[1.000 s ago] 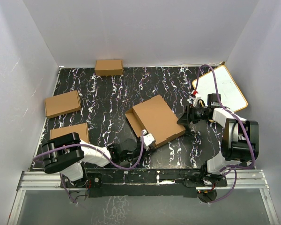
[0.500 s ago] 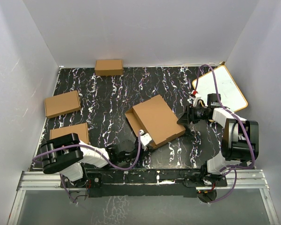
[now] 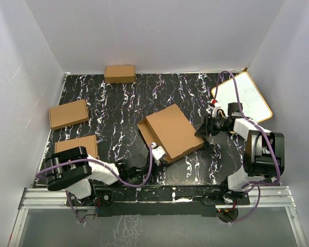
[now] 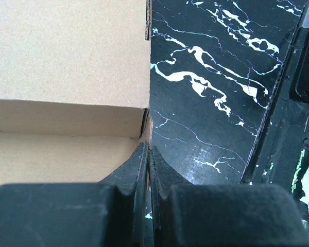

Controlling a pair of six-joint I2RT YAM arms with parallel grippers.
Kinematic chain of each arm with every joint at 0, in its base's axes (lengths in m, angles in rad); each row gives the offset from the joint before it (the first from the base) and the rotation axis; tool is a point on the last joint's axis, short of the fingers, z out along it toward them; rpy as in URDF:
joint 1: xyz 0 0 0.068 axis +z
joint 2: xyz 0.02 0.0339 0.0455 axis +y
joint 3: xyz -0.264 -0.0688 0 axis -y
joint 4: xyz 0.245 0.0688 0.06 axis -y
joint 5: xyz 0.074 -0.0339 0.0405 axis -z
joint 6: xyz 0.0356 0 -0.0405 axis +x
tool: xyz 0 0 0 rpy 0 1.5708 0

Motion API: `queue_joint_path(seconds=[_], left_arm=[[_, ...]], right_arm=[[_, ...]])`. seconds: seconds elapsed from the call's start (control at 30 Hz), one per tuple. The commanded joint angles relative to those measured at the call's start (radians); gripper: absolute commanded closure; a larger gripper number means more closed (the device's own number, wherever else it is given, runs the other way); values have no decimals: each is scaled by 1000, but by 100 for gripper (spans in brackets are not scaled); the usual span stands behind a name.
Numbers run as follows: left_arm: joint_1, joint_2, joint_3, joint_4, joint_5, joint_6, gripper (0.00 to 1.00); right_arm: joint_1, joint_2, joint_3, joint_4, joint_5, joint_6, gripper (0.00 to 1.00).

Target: Fold the paper box

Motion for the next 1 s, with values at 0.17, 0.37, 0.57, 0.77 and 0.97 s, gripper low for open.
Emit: queue_joint_path(seconds=[0.17, 0.37, 0.57, 0.77, 0.97], left_arm=[[-6, -19, -18, 31, -7, -24, 100], [-5, -21, -17, 22, -17, -25, 100], [-6, -22, -19, 23, -21, -28, 100], [-5, -25, 8, -13, -23, -24, 100], [-6, -40, 44, -94, -42, -29, 100]], right_arm=[[-2, 9, 27, 22, 115, -36, 54], [1, 9, 28, 20, 117, -38, 54], [3, 12, 28, 20, 119, -39, 54], [4, 12, 29, 20, 116, -40, 54], [7, 13, 29, 18, 112, -44, 54]])
